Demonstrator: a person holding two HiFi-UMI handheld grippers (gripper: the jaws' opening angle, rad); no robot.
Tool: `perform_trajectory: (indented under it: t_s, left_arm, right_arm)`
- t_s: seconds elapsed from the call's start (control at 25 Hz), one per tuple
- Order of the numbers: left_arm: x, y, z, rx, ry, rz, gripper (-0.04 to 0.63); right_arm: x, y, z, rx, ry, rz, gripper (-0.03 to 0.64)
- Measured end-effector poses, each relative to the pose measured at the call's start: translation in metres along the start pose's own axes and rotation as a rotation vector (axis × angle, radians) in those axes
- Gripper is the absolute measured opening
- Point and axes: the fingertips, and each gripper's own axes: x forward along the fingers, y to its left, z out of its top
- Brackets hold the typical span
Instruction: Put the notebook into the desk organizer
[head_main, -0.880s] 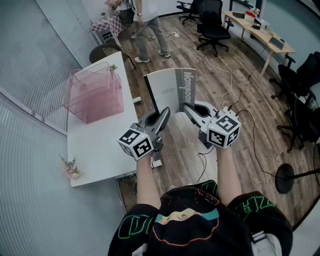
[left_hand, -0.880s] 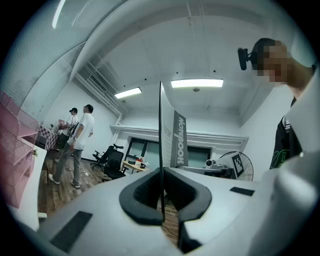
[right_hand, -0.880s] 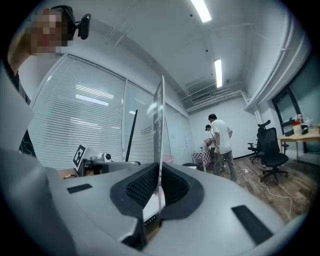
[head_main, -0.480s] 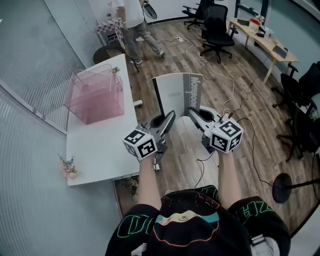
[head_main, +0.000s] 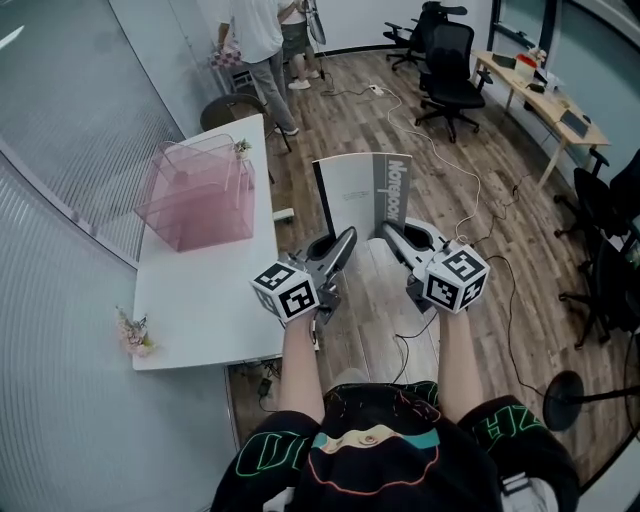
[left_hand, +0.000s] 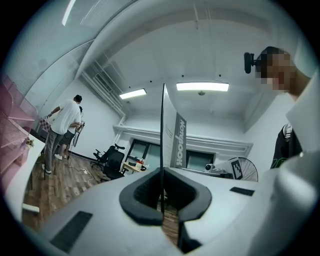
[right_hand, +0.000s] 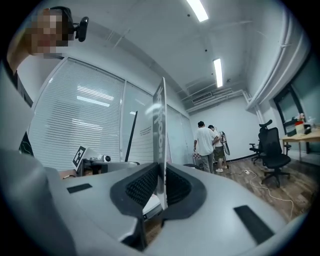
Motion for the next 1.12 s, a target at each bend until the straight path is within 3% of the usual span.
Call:
perform_trajectory:
  t_s: [0.2, 0.48, 0.92, 1.12]
  left_arm:
    - [0.017, 0.018, 0.002, 0.007, 0.002, 0.002, 0.006]
    - [0.058, 0.087, 0.012, 0.035, -0.004, -0.023, 0.006]
    - [0.152, 0.263, 0.046, -0.030, -0.005, -0.030, 0.006]
    - [0.169, 0.349, 0.058, -0.059, -0.021, 0.009, 0.007]
  right_arm:
    - [0.014, -0.023, -0.001, 0.015, -0.006, 0.006, 0.017]
    - [0.068, -0.081, -0.003, -0.002, -0.024, -0.008, 0.017]
    - [0.216, -0.220, -0.003, 0.024, 0.025, -0.083, 0.017]
    - [0.294, -0.263, -0.015, 0.032, 0.065, -0.070, 0.017]
